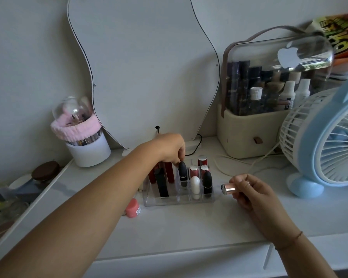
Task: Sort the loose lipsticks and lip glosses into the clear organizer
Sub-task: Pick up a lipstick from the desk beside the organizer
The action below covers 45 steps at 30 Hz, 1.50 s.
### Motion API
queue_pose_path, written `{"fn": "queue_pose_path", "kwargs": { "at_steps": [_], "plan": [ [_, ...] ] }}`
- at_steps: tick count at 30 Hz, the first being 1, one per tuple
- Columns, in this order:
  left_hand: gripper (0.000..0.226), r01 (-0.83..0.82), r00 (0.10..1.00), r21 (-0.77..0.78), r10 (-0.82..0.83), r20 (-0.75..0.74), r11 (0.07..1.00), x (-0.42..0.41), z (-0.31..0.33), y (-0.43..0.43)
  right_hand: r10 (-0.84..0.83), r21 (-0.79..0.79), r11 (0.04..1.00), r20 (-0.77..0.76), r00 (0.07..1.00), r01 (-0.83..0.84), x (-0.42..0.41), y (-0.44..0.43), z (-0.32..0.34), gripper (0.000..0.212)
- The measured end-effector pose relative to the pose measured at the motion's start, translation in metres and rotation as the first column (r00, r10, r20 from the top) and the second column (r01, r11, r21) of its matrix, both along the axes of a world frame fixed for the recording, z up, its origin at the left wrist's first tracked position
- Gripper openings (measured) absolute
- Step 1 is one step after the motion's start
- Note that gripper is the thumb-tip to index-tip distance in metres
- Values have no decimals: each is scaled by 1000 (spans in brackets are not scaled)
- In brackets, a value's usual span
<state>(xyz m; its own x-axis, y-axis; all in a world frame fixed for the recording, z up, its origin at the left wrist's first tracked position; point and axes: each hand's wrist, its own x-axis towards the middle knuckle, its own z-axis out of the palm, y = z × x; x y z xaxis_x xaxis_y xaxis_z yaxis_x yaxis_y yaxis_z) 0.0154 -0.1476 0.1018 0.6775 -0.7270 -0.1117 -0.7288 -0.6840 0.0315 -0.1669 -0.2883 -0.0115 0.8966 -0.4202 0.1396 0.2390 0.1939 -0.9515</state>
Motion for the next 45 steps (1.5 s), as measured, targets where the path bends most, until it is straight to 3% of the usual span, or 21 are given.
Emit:
{"fn": "queue_pose_path", "kwargs": {
  "at_steps": [8, 19, 28, 35, 45],
  "plan": [
    [21, 48, 998, 5, -48, 49, 999, -1, -2, 0, 10, -1, 1000, 3, 1000, -10, -1, 0, 0, 24],
    [18, 53, 998, 3, -53, -14, 999, 0, 2, 5, 7, 21, 1000, 13, 1000, -8, 1, 0, -1, 25],
    [45, 153, 971, -47, -159, -181, 987, -3, 20, 25, 11, 19, 1000, 12, 1000, -11, 1, -1, -2, 26],
    [20, 162, 978, -125, -176, -109, 979, -10, 2, 19, 8, 15, 1000, 15, 1000, -8, 0, -1, -2, 26],
    [15, 130, 982, -298, -165, -92, 946, -6, 39, 23, 2, 2, 1000, 22, 1000, -2, 1, -2, -5, 23]
  ]
}}
